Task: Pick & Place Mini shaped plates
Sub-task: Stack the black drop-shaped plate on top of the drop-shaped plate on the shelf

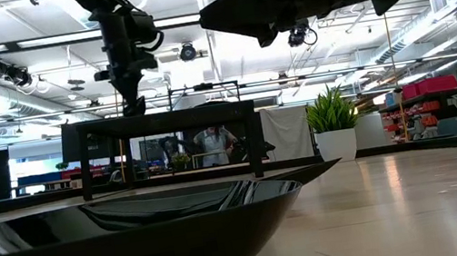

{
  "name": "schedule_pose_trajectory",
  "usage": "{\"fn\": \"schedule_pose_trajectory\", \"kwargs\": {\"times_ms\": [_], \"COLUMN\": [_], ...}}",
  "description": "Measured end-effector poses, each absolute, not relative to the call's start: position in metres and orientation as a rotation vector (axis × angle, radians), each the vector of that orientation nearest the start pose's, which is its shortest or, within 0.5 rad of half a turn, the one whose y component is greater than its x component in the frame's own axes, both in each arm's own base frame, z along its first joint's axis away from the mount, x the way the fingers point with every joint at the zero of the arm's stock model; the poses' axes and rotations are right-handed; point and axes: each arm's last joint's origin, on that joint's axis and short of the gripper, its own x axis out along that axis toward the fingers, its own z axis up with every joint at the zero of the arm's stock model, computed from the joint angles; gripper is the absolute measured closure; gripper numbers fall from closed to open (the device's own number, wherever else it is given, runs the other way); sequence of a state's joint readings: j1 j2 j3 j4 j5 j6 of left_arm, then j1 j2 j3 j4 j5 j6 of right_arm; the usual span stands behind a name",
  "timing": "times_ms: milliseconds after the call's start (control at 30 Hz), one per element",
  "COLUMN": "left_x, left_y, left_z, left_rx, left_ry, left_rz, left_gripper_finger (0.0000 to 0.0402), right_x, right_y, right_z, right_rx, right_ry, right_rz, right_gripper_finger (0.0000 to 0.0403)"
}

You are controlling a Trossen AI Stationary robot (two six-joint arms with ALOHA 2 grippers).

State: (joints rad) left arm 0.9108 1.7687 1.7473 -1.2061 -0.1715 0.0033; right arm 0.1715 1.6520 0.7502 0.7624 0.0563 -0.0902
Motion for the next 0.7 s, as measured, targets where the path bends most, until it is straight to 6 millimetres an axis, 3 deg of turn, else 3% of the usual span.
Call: {"fn": "schedule_pose_trajectory", "kwargs": {"times_ms": [700], "left_x": [0.2139], "left_y": [0.279], "left_z": [0.3253], "left_rx": [-0.444], "left_ry": [1.191], "left_rz": [0.925], "left_gripper_finger": [0.0392], "right_x": [0.3315], "right_y": [0.0558], "right_z": [0.1982], "right_rx": [-0.1], "right_ry": [0.134], "right_rz": [0.121], "right_gripper_finger": [0.0317]}}
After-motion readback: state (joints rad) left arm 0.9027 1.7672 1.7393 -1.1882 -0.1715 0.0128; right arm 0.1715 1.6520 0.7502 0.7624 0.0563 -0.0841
